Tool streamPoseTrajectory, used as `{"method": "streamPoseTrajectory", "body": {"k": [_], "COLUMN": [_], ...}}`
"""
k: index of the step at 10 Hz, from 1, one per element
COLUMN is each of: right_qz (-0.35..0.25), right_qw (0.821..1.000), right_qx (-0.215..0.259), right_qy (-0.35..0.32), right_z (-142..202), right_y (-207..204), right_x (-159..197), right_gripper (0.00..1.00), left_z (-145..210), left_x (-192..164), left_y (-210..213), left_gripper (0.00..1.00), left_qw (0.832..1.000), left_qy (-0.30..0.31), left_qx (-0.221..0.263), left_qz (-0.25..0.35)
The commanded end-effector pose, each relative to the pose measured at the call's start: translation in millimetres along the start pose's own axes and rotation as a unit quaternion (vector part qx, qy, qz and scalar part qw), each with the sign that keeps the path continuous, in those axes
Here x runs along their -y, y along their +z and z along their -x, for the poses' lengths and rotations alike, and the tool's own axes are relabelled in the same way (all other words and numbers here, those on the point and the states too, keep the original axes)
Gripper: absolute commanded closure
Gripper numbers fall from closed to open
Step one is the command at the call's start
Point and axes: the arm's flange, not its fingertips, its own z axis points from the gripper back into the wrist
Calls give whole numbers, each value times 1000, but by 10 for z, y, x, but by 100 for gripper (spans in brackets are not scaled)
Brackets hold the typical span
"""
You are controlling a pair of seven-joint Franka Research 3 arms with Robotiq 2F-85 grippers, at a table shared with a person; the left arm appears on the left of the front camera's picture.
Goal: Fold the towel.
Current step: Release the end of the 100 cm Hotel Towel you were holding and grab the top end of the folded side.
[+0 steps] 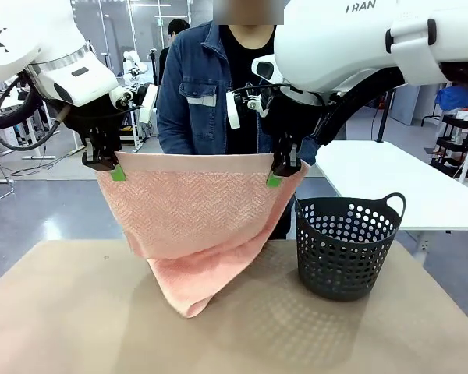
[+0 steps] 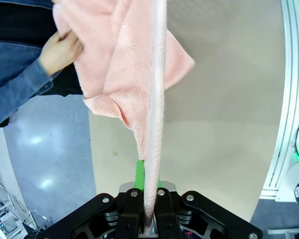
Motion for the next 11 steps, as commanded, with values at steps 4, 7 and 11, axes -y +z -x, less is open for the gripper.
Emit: {"method": "streamPoseTrajectory", "body": {"k": [4, 7, 11], "right_qz": [-1, -1, -1], "right_qw": [1000, 1000, 1000], "right_qx": [0, 0, 0], "right_qy": [0, 0, 0], "right_z": [5, 5, 5], "right_y": [0, 0, 0], "right_x": [3, 3, 3], "right_gripper": [100, 100, 100], "left_z": [6, 6, 6], "left_x": [-19, -19, -19], "left_y": [17, 17, 17], "left_gripper": [100, 100, 100], "left_qw": [1000, 1000, 1000], "left_qy": [-1, -1, -1], "left_qx": [-3, -3, -3], "left_qz": [-3, -3, -3]}}
